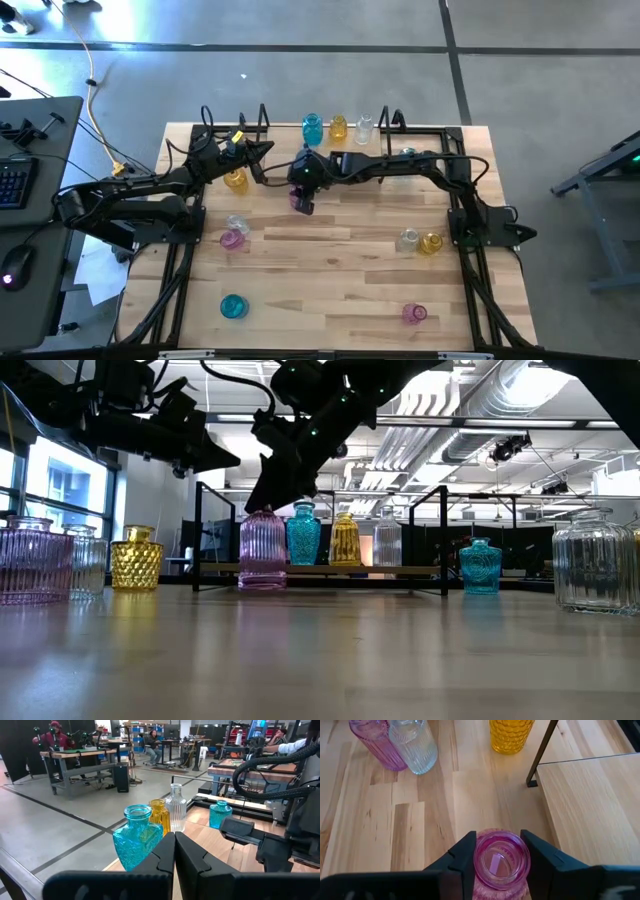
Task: Sort vases onto shelf
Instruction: Put the top pink vase on the shelf
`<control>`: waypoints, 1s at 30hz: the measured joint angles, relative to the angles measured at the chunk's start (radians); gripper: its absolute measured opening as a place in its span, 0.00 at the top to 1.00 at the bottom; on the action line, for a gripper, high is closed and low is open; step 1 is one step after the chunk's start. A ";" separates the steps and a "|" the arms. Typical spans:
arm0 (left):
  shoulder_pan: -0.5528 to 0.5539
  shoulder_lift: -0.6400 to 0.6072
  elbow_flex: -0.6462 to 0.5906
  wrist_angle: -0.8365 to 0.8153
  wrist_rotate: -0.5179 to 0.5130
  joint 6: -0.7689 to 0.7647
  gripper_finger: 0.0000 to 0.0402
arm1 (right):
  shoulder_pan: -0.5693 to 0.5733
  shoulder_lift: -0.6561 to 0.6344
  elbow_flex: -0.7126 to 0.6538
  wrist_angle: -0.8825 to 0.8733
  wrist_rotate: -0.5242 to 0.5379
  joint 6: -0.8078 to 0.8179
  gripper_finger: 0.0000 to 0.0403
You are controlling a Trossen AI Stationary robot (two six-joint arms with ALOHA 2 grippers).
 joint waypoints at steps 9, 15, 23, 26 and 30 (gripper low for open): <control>0.000 0.000 0.000 0.000 0.001 0.000 1.00 | 0.002 0.000 0.000 0.008 0.000 -0.001 0.66; 0.000 0.000 0.000 -0.008 0.013 0.002 1.00 | 0.005 -0.005 0.030 0.010 0.001 -0.033 0.65; -0.001 0.000 0.000 -0.008 0.095 0.026 1.00 | 0.018 -0.009 0.216 -0.221 0.062 -0.098 0.67; -0.001 0.000 0.000 -0.010 0.103 0.026 1.00 | 0.033 -0.025 0.198 -0.185 0.079 -0.168 0.73; -0.001 0.000 0.000 -0.020 0.106 0.026 1.00 | 0.023 -0.049 0.044 0.013 0.050 -0.151 0.89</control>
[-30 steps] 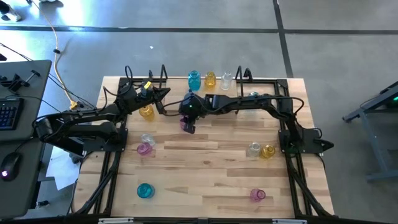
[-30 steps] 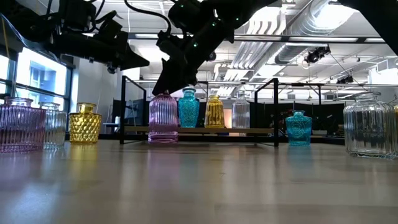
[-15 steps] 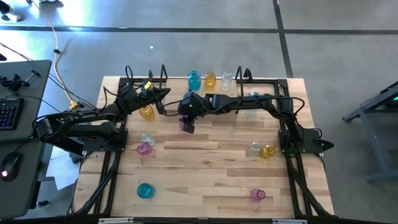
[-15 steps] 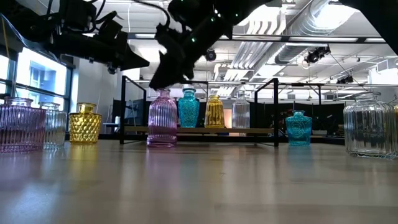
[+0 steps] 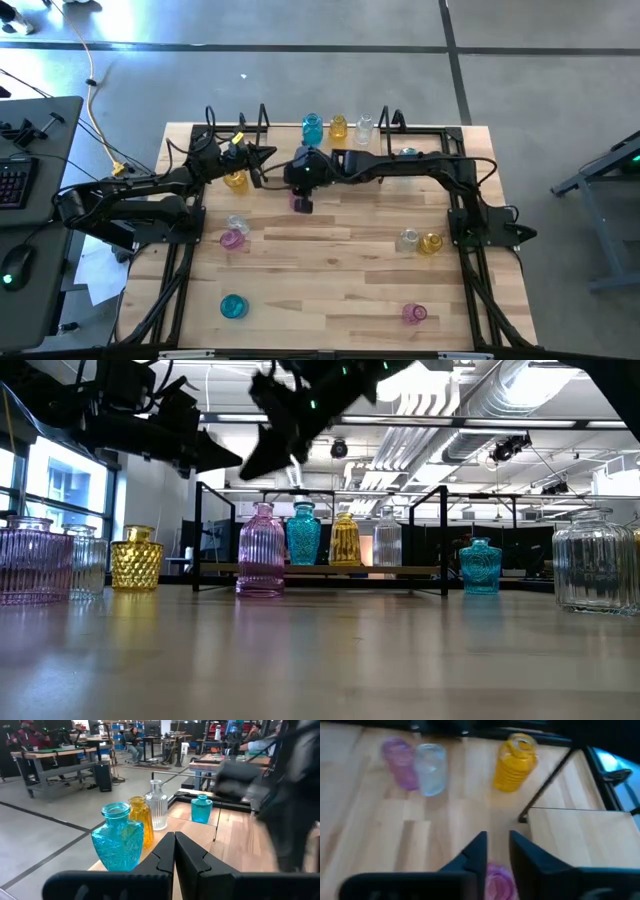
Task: Sort vases onto shelf
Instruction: Put the top pink vase on the shelf
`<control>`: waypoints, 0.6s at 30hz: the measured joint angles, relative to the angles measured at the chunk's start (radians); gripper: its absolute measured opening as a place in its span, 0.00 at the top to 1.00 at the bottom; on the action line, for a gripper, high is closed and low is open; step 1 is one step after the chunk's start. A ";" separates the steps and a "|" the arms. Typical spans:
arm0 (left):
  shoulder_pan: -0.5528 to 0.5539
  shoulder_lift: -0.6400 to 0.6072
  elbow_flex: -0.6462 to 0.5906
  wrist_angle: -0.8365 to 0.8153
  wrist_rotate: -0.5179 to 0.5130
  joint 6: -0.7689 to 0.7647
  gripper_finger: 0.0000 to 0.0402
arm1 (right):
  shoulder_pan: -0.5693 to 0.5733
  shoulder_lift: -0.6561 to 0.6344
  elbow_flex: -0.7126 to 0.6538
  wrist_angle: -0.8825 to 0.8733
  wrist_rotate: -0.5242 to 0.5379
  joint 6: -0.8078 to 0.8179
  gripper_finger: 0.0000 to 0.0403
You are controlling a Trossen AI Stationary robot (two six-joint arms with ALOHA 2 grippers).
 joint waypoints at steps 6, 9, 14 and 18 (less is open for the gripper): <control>-0.003 0.000 0.006 -0.009 0.051 0.000 1.00 | 0.002 -0.136 -0.251 0.290 0.003 0.024 0.96; -0.022 0.000 0.037 -0.041 0.052 0.001 1.00 | 0.000 -0.241 -0.399 0.386 0.012 0.037 0.96; -0.086 0.000 0.163 -0.284 0.067 0.010 1.00 | -0.039 -0.437 -0.627 0.517 0.058 0.008 0.99; -0.145 0.000 0.275 -0.519 0.020 0.031 1.00 | -0.093 -0.590 -0.758 0.548 0.066 -0.023 0.99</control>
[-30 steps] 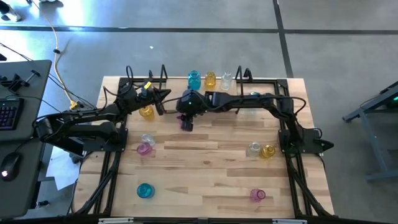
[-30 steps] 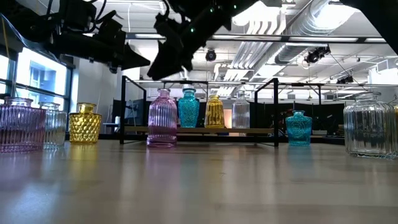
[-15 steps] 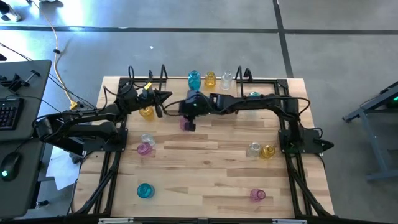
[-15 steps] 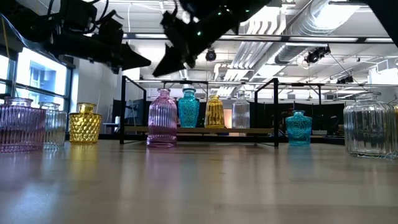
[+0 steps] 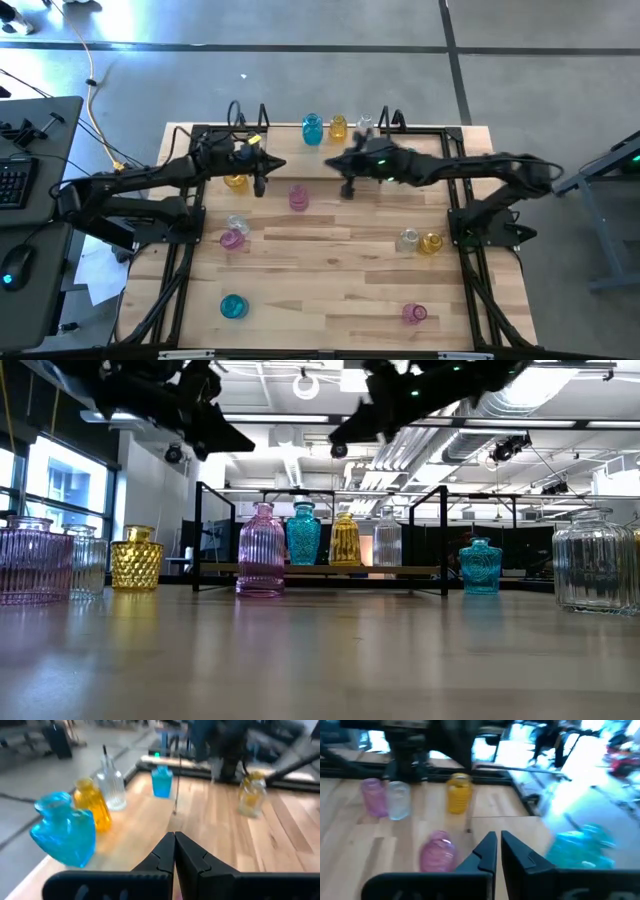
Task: Sort vases onto shelf
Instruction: Put the top pink vase on the shelf
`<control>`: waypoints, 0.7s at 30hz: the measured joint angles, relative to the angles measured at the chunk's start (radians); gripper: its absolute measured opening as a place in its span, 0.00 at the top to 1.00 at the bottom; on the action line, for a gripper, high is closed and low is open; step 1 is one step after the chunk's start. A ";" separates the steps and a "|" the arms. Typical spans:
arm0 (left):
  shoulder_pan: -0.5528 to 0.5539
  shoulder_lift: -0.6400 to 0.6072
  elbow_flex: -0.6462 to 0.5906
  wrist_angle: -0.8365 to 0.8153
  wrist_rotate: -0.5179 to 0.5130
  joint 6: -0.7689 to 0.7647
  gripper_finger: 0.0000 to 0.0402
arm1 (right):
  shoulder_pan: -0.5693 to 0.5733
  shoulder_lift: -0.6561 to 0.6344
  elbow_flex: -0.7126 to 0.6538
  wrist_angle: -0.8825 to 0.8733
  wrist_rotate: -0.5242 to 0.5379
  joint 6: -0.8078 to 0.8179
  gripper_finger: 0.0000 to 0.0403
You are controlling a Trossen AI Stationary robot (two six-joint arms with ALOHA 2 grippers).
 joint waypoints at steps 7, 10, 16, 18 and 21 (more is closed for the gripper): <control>-0.076 0.025 0.224 -0.409 -0.097 -0.053 0.93 | -0.111 -0.230 -0.144 0.002 0.000 -0.070 1.00; -0.093 0.067 0.316 -0.530 -0.094 -0.084 0.90 | -0.160 -0.289 -0.178 0.004 -0.008 -0.071 1.00; -0.115 0.240 0.474 -0.739 -0.083 -0.092 0.81 | -0.213 -0.330 -0.235 0.024 -0.023 -0.095 1.00; -0.123 0.304 0.521 -0.785 -0.066 -0.083 0.78 | -0.227 -0.329 -0.237 0.019 -0.024 -0.105 1.00; -0.136 0.392 0.586 -0.849 -0.048 -0.081 0.71 | -0.239 -0.327 -0.237 -0.008 -0.022 -0.092 1.00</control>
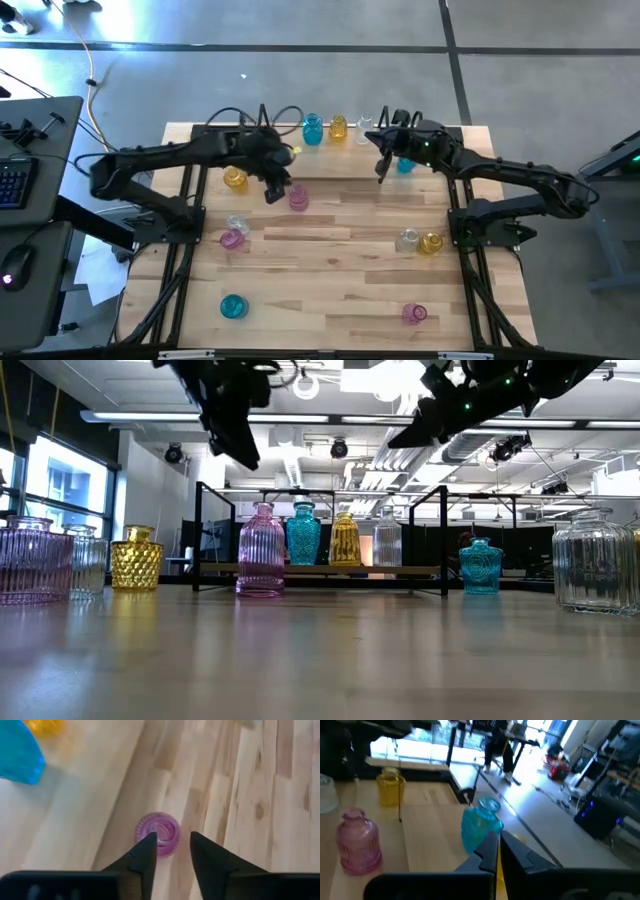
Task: Sort vases onto shelf
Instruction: Put the top pink vase on the shelf
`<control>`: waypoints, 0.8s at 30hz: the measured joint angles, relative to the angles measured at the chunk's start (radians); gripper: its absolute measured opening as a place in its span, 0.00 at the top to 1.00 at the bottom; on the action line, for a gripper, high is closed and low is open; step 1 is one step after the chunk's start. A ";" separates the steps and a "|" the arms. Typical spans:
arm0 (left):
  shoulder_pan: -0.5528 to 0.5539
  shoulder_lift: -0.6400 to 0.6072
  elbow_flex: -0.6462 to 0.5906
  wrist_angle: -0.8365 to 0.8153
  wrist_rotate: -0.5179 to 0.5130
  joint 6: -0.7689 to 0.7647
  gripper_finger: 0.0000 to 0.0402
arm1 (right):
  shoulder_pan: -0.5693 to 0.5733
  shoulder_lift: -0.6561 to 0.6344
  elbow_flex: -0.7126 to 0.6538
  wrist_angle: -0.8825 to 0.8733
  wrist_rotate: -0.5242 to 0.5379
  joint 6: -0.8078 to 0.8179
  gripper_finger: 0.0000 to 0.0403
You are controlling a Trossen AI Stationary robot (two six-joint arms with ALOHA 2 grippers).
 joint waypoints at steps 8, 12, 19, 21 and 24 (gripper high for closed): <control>-0.031 0.176 0.159 -0.136 0.025 0.028 0.51 | -0.004 0.000 0.000 0.014 -0.001 -0.025 1.00; -0.036 0.227 0.210 -0.152 0.021 0.043 0.46 | -0.004 0.000 0.000 0.042 -0.001 -0.060 1.00; -0.036 0.289 0.235 -0.184 0.006 0.046 0.45 | -0.004 0.000 0.000 0.051 -0.001 -0.102 1.00; -0.037 0.300 0.235 -0.195 -0.022 0.047 0.45 | -0.004 0.000 0.000 0.060 -0.001 -0.109 1.00; -0.041 0.308 0.235 -0.209 -0.092 0.079 0.45 | -0.004 0.001 0.000 0.063 -0.001 -0.110 1.00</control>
